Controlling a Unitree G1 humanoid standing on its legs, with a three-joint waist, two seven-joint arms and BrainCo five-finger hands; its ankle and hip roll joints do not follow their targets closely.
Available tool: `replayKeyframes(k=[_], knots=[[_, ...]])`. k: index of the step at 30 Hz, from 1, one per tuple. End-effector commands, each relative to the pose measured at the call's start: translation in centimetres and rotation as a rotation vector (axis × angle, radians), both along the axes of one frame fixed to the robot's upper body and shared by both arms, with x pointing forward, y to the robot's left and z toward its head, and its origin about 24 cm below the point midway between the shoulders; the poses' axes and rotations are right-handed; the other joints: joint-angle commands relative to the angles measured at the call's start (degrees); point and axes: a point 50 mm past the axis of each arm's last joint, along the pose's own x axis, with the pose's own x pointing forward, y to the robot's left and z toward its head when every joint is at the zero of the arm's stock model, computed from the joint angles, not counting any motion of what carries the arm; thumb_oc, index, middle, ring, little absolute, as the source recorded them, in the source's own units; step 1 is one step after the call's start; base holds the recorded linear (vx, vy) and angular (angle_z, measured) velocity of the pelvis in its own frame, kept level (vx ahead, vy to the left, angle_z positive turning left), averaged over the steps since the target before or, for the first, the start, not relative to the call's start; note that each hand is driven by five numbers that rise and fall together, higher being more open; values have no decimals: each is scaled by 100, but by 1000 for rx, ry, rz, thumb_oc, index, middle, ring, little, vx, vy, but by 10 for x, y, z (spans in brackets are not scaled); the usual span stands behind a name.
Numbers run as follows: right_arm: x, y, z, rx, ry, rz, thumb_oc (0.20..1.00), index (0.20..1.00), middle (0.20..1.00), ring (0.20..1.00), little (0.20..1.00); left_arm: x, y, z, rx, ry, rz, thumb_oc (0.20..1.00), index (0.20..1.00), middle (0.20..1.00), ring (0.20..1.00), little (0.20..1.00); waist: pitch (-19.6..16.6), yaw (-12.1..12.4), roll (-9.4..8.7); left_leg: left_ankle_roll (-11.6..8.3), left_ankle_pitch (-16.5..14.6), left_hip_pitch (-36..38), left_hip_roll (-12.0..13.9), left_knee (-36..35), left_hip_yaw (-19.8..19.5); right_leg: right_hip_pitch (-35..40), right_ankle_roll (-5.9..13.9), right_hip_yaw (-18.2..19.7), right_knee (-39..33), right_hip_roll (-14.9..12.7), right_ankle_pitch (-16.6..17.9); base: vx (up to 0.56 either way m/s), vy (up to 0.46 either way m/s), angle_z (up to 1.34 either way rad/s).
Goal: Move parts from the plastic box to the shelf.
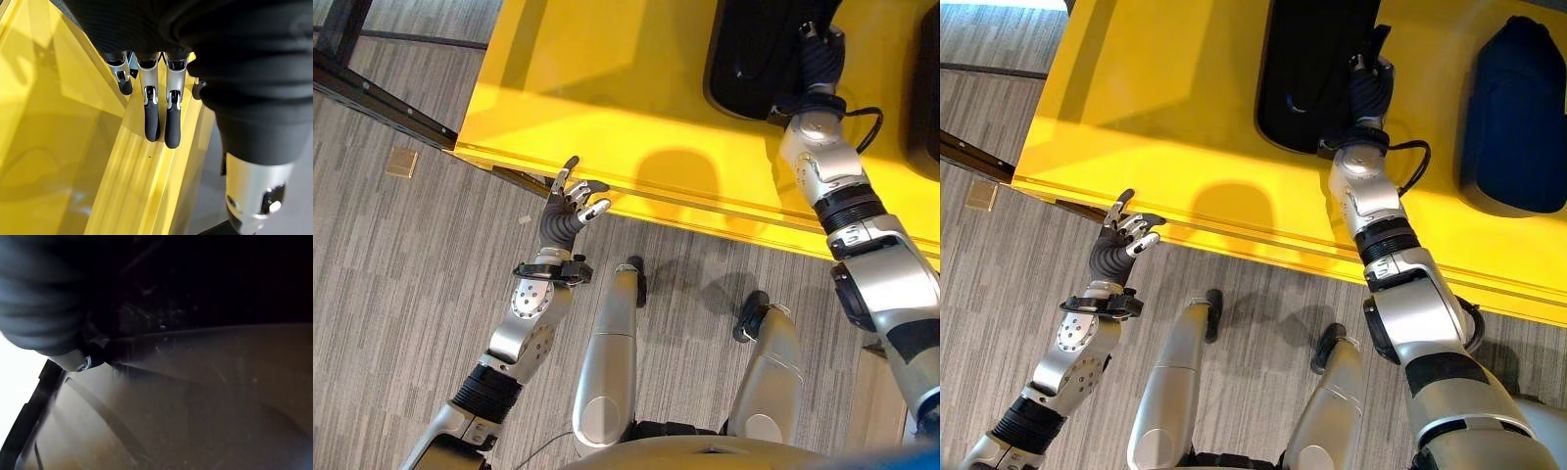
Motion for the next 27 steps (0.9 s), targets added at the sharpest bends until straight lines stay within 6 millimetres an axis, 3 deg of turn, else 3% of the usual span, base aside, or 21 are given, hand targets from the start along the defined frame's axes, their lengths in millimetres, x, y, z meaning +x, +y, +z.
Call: replayKeyframes(k=[1, 17, 27], knots=[[-6, -22, 34, -31, -99, -60, 200, 200, 200, 200, 200, 2, -27, -27, 7, 138, -109, 1000, 1000, 1000, 1000, 1000, 118, -104, 107, -226, -459, 233, 273, -122, -233, 204, -185, 64, 203, 140, -771, 0, 0, 0], [-8, -33, 10, -74, -47, -66, 200, 200, 200, 200, 200, 0, -21, -32, 3, 156, -90, 1000, 1000, 1000, 1000, 1000, 151, -215, 85, -258, -416, 301, 337, -187, -191, 192, -182, 105, 192, 158, -747, 0, 0, 0], [-10, -23, -11, -66, -28, -16, 200, 200, 200, 200, 200, -1, -19, -32, 0, 155, -82, 1000, 1000, 1000, 1000, 1000, 177, -272, 80, -267, -406, 310, 352, -171, -200, 204, -180, 89, 249, 170, -782, 0, 0, 0]])
